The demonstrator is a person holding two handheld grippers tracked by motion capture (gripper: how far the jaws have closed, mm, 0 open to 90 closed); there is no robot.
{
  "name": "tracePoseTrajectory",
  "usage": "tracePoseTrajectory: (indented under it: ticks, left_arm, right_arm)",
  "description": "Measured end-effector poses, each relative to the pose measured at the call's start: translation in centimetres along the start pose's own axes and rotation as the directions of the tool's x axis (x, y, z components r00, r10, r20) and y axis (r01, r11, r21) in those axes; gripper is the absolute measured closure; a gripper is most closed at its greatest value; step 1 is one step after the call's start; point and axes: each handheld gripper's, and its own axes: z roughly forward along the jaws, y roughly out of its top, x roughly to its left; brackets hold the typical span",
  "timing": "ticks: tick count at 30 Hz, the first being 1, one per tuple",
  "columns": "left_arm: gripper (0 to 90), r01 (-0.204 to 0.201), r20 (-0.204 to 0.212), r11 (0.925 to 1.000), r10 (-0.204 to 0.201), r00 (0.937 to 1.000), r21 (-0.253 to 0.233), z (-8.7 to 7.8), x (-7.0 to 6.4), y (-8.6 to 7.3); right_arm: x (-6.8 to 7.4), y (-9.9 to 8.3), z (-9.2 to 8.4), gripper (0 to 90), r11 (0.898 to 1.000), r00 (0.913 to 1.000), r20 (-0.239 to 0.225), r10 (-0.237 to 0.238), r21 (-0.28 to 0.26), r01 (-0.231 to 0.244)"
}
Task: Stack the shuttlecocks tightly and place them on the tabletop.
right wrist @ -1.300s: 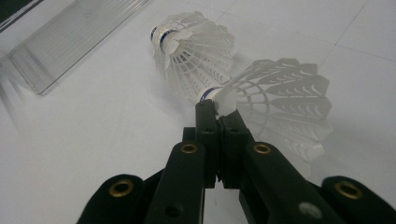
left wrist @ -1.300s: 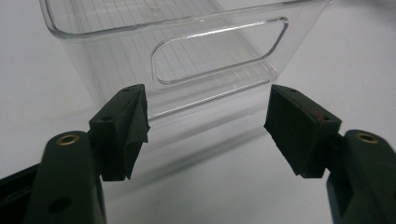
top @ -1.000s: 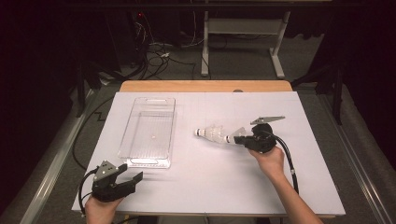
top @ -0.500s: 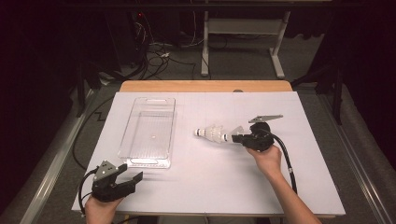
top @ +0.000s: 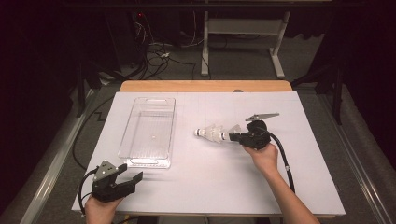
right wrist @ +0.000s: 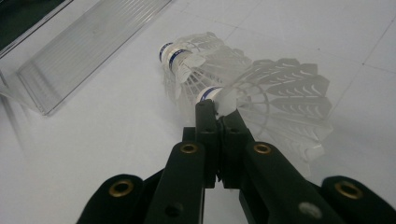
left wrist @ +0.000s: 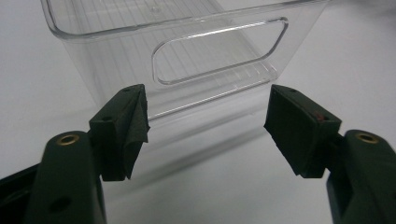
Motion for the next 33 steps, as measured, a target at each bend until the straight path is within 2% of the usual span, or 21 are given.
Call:
tracePoseTrajectory:
  ticks: [33]
  left_arm:
    - [31.0,-0.002,0.001,1.0000,0.002,1.0000,0.000,0.0,0.0,0.0]
  right_arm:
    - [0.6,1.2,2.4,89.3,1.000,0.9999,-0.016,0.003,0.005,-0.003]
